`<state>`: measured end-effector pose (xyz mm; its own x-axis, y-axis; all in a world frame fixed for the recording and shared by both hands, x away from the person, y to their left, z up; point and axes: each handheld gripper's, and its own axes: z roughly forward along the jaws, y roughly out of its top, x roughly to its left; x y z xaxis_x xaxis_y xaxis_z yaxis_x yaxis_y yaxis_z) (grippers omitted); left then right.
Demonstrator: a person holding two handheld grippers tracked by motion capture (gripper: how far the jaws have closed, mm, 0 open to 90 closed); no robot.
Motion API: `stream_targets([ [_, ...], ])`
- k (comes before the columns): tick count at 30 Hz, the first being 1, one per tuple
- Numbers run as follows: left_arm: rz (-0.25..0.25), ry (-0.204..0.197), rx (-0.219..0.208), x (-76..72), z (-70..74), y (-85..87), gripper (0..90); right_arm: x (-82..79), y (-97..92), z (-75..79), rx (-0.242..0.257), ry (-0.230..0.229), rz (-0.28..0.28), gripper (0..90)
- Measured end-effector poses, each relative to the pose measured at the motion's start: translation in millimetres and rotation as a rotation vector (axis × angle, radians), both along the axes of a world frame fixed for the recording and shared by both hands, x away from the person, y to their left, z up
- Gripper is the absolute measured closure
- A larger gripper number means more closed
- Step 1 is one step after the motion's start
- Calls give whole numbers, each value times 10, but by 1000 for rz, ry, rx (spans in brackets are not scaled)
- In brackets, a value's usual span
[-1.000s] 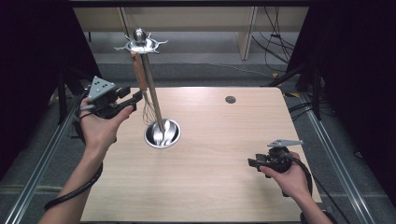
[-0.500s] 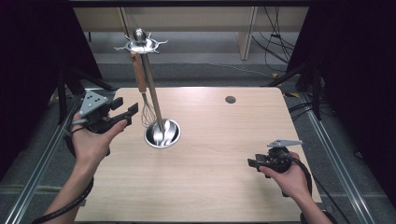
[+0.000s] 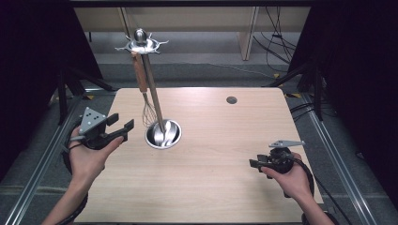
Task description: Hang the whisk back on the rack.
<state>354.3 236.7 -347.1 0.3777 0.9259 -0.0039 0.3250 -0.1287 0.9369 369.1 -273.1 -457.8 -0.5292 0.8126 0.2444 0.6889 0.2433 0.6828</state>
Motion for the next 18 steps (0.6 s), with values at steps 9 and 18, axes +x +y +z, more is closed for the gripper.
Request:
stream_targets([
  [9,4,34,13,-73,-287,52,416,-2,-1,2,-15,1,-3,538],
  [18,8,141,14,-131,-748,91,420,-11,2,8,-18,11,-6,537],
])
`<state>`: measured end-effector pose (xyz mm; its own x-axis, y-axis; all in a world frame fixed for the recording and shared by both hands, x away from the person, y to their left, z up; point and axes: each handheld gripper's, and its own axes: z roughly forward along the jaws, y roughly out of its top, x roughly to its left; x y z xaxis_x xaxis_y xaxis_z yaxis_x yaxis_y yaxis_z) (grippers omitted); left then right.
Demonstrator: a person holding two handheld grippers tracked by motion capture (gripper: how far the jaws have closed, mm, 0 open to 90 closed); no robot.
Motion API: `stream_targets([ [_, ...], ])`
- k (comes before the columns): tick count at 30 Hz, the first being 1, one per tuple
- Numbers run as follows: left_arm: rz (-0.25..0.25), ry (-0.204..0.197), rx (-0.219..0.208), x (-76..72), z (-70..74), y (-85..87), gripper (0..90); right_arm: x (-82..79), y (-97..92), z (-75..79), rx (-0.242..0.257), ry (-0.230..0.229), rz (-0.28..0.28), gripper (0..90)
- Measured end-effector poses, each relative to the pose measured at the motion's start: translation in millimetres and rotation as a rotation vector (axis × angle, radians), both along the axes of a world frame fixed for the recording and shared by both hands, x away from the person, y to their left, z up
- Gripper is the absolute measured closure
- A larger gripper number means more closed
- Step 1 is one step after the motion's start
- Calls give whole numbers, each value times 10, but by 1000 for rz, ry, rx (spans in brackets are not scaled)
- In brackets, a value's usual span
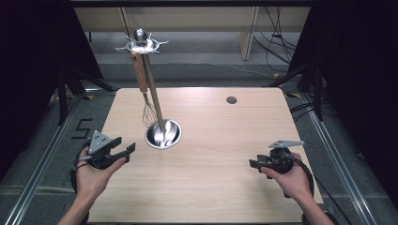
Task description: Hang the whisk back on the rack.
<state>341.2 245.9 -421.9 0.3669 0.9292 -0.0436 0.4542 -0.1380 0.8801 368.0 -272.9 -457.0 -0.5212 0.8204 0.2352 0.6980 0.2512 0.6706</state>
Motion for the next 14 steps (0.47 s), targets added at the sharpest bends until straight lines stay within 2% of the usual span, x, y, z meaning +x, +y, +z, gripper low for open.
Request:
stream_targets([
  [3,-7,48,3,-32,-234,12,427,10,-3,-8,-1,-6,5,537],
  [4,-10,79,3,-51,-304,9,428,12,-5,-9,0,-4,7,537],
  [5,-13,110,15,-70,-355,12,429,13,-6,-9,1,-3,9,538],
  [6,-24,129,20,-82,-403,14,430,8,-1,-4,1,12,0,538],
  [7,-30,139,20,-83,-422,16,430,8,2,-2,-1,6,-1,538],
  [8,-28,140,15,-83,-425,12,430,29,14,-40,24,-44,-3,537],
  [10,-28,131,5,-70,-410,5,428,17,-6,3,4,15,23,536],
  [13,-34,112,-16,-53,-407,14,427,29,-5,-26,6,-7,22,534],
  [14,-37,113,-20,-50,-413,19,427,23,0,-22,7,9,14,533],
])
